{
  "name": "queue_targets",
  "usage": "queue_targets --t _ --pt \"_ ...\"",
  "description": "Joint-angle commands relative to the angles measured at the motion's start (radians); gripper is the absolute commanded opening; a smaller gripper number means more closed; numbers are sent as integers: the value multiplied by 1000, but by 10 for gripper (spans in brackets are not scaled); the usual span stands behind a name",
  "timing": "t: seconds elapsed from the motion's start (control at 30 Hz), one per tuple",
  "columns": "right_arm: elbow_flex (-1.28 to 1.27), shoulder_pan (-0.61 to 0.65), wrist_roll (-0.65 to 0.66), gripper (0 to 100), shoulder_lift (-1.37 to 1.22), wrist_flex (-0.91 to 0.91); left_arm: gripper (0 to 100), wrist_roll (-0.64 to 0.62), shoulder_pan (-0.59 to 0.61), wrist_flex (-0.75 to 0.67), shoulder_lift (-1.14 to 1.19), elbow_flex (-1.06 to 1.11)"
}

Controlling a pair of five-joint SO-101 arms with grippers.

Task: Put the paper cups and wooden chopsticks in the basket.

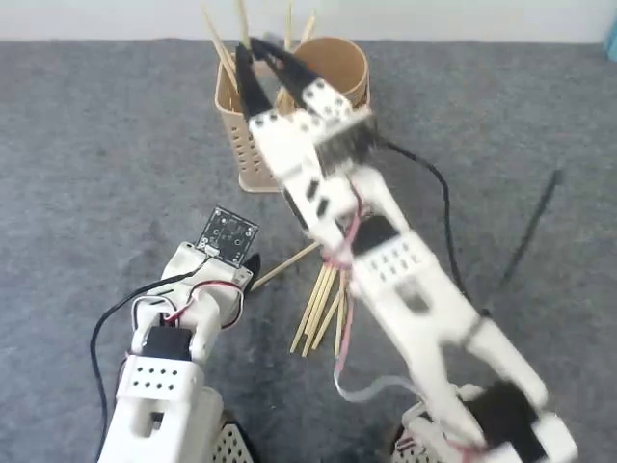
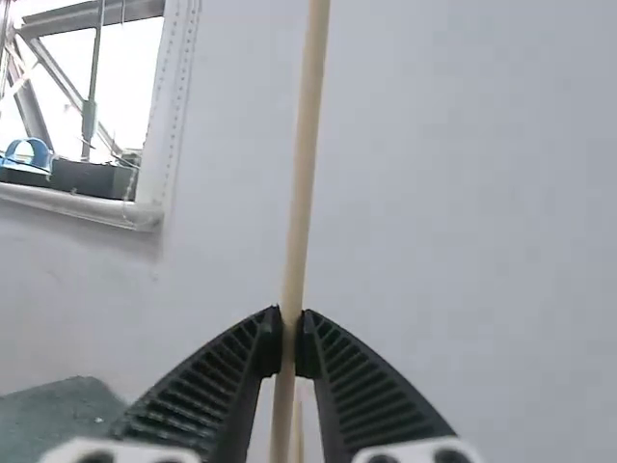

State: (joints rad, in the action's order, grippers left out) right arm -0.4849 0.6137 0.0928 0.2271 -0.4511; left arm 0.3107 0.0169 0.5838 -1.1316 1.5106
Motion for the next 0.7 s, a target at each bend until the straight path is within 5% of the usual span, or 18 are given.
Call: queue_targets --t 0.0,0.47,0.67 --pt "193 -51 9 9 -151 -22 217 23 11 -54 -15 -27" --pt "264 -124 11 19 -453 -133 216 38 11 -104 -15 -5" --pt "192 -105 8 125 -309 88 216 38 11 -106 -15 -5"
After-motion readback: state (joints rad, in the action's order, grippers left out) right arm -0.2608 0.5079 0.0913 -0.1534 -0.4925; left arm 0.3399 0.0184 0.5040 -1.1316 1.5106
